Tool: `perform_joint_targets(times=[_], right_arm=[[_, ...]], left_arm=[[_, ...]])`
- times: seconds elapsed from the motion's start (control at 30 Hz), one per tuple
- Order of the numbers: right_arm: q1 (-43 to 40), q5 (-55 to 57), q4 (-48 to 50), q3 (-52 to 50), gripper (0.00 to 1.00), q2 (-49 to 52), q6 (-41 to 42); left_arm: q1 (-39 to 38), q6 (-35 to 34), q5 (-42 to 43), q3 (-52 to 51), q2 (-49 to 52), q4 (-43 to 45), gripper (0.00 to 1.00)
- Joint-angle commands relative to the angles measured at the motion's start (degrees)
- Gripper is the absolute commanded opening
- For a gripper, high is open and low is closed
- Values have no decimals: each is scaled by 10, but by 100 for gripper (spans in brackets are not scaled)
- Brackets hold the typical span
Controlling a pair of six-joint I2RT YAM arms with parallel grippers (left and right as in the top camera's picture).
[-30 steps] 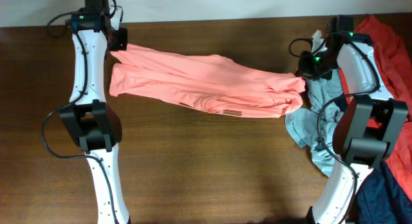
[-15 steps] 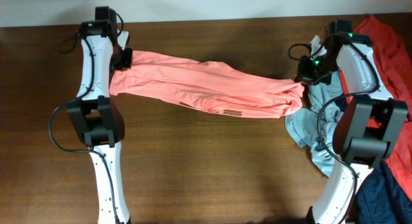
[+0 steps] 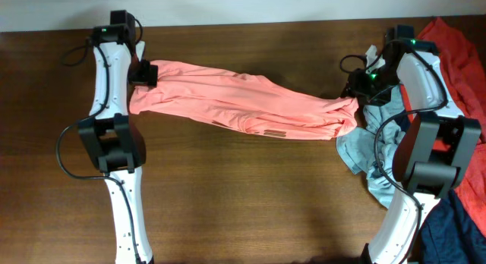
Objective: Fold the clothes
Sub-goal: 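Pull the folded shirt's ends apart to straighten it with both grippers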
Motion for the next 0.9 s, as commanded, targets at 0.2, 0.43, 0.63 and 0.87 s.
perform_joint_targets(times=[0.2,0.43,0.63,0.87], right_arm=[[-2,-1,-19,-4,74,-28,-2],[-2,-25,-19,-4,91,-28,-2],[-2,-25,-19,-4,91,-28,-2],[-2,-25,-20,-4,91,-28,-2]], left_arm=[[19,70,177,101,4,-15,99],[21,126,218,101,32,12,99],[43,132,251,101,52,-15,96],[63,150,271,100,80,-55,92]])
